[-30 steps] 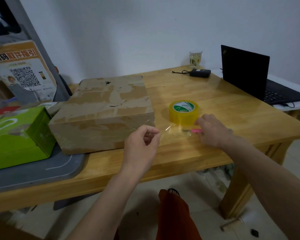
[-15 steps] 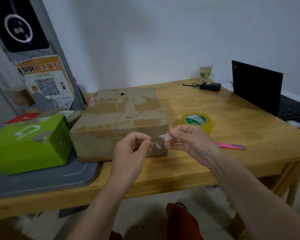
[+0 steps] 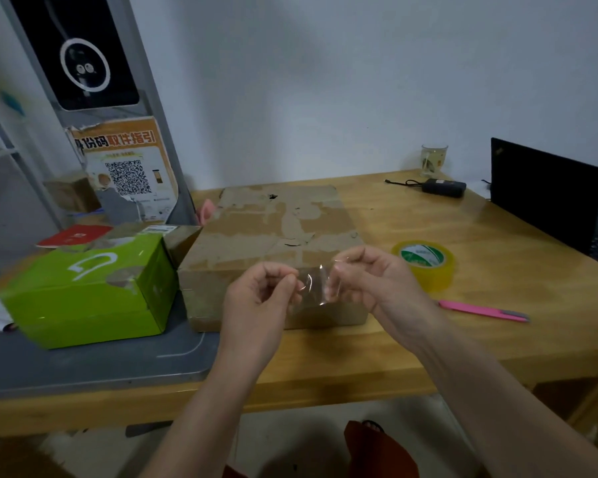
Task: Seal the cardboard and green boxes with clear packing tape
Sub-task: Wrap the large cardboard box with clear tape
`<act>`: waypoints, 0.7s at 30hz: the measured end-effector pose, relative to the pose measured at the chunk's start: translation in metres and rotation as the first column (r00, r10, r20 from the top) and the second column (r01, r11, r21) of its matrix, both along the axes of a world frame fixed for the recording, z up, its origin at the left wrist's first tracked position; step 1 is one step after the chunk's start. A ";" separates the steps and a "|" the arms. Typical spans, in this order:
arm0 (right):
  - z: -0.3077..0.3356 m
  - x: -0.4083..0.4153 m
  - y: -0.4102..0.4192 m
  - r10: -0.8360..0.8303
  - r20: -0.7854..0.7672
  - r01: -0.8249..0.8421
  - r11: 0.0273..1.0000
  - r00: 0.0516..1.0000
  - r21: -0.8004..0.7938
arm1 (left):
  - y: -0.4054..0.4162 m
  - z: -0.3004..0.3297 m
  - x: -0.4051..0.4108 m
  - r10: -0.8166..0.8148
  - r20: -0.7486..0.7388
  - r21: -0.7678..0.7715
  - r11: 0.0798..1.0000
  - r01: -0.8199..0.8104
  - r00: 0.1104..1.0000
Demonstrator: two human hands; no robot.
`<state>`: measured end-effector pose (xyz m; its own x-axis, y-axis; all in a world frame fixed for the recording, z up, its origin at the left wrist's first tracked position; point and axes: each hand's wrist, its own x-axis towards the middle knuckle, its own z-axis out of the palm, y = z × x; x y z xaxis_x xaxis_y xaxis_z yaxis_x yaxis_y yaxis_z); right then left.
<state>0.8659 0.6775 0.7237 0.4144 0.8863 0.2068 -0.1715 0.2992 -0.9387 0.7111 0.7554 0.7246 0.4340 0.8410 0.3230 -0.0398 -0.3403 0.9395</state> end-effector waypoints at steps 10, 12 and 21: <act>0.021 -0.011 0.011 0.172 -0.157 -0.174 0.985 0.972 0.001 | 0.016 0.012 -0.006 0.033 0.009 0.031 0.999 -0.033 0.999; 0.024 -0.015 0.011 0.206 -0.155 -0.205 0.978 0.966 0.023 | 0.018 0.013 -0.006 0.029 0.019 0.045 0.999 -0.030 0.999; 0.029 -0.020 0.009 0.120 -0.061 -0.122 0.992 0.991 -0.026 | 0.020 0.010 -0.003 0.075 0.006 0.123 0.990 -0.075 0.997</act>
<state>0.8456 0.6866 0.7529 0.3145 0.9359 0.1585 -0.2601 0.2455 -0.9339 0.7080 0.7753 0.7345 0.3707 0.8250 0.4265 -0.0116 -0.4551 0.8904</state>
